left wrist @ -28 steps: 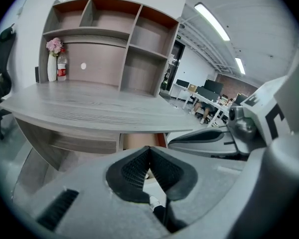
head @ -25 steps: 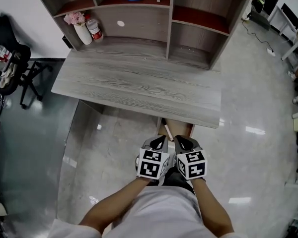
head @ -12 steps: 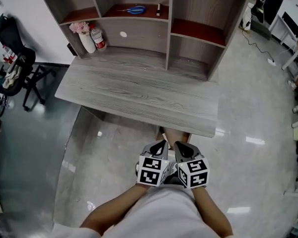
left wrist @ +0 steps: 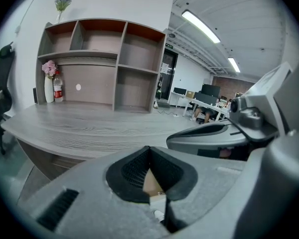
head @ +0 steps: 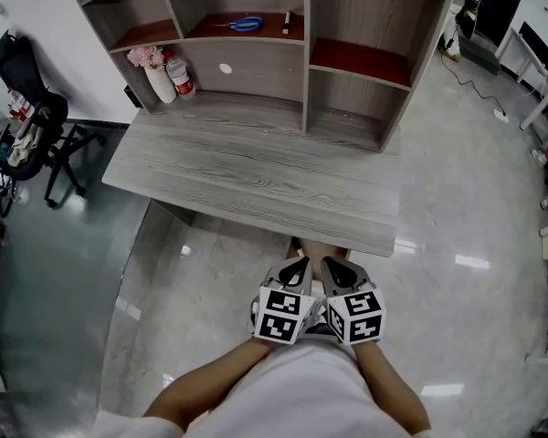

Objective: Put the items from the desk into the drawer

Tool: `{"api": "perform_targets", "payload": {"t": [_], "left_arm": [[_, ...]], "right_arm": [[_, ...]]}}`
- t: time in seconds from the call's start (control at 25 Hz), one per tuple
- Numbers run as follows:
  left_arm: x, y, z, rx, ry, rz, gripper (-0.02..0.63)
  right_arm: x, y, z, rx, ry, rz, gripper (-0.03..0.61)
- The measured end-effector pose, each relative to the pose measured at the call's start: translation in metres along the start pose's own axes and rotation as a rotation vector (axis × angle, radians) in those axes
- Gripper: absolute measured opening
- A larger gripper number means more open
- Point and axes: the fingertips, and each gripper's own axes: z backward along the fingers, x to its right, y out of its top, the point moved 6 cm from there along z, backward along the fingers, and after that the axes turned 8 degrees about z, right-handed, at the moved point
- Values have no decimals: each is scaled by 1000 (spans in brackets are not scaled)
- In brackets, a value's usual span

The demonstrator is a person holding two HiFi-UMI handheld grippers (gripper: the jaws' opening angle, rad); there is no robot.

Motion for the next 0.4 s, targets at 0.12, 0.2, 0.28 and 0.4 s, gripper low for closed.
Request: {"api": "perform_targets", "payload": {"t": [0.12,0.2,0.28,0.4], "left_arm": [[-2,0,-1,0,9,5,2],[-3,0,-1,2,14,6,2],[-5,0,-2,2,17,8,2],[-7,1,-3,2,18,14,2]], "right_arm": [[1,-1,-2,-2,6,0,2],[1,-1,-3,-8,9,3,2],[1,-1,-4,-10,12,3,2],[2,0,-7,-10,14,5,2]]}}
